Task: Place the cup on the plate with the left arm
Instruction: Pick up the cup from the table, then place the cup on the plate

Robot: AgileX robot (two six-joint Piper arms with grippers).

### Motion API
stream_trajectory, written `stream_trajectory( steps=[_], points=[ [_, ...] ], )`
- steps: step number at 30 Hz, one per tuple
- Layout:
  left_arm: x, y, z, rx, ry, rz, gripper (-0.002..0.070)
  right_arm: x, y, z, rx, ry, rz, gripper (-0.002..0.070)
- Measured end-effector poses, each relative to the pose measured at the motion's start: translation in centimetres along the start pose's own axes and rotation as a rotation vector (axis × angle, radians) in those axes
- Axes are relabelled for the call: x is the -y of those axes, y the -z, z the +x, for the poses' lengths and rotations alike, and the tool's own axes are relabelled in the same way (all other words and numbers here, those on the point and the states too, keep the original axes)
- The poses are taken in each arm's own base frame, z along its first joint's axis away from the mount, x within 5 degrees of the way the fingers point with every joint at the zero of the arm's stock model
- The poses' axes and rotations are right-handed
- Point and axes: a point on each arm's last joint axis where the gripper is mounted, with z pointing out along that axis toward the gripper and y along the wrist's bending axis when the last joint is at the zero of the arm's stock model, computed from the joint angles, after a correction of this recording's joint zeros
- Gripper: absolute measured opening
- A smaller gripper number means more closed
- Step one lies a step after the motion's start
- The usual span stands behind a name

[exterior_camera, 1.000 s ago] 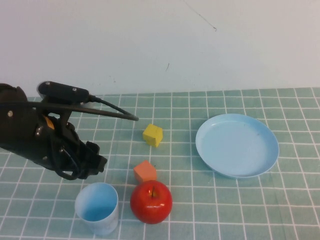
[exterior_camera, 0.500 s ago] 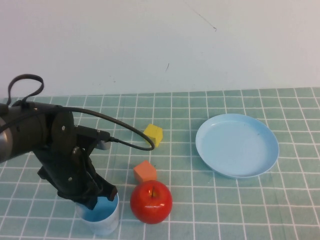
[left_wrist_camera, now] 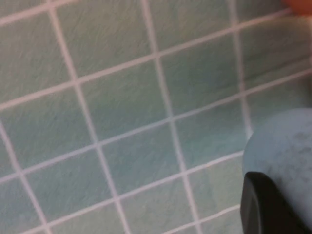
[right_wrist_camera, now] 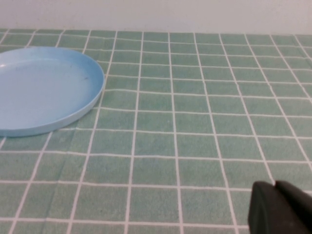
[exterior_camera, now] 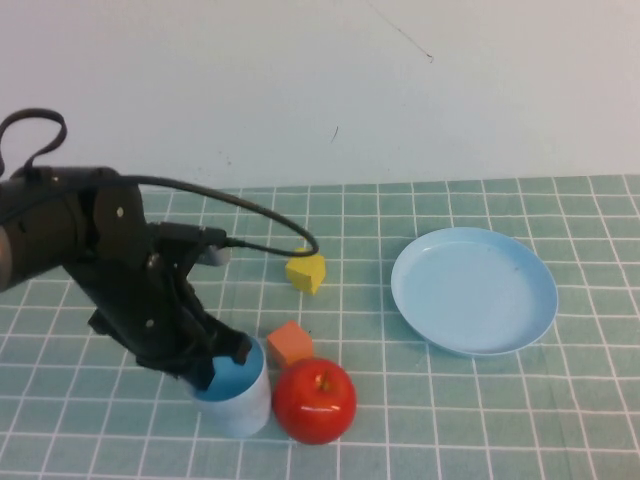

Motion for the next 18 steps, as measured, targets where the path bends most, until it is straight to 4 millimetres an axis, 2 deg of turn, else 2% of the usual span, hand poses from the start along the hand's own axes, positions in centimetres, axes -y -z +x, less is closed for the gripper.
stream_trajectory(
  steps=[10, 13, 16, 18],
  points=[
    [3.3, 7.9, -6.0, 0.304, -0.118, 0.208, 0.0013, 0.0, 0.0, 0.0, 0.0, 0.0, 0.0, -0.0002],
    [4.3, 9.4, -8.1, 0.374, -0.151, 0.227, 0.0013, 0.0, 0.0, 0.0, 0.0, 0.0, 0.0, -0.0002],
    [6.0, 9.2, -10.2, 0.381, -0.205, 0.241, 0.0013, 0.0, 0.0, 0.0, 0.0, 0.0, 0.0, -0.0002],
    [7.2, 8.1, -11.6, 0.364, -0.243, 0.241, 0.0013, 0.0, 0.0, 0.0, 0.0, 0.0, 0.0, -0.0002]
  ],
)
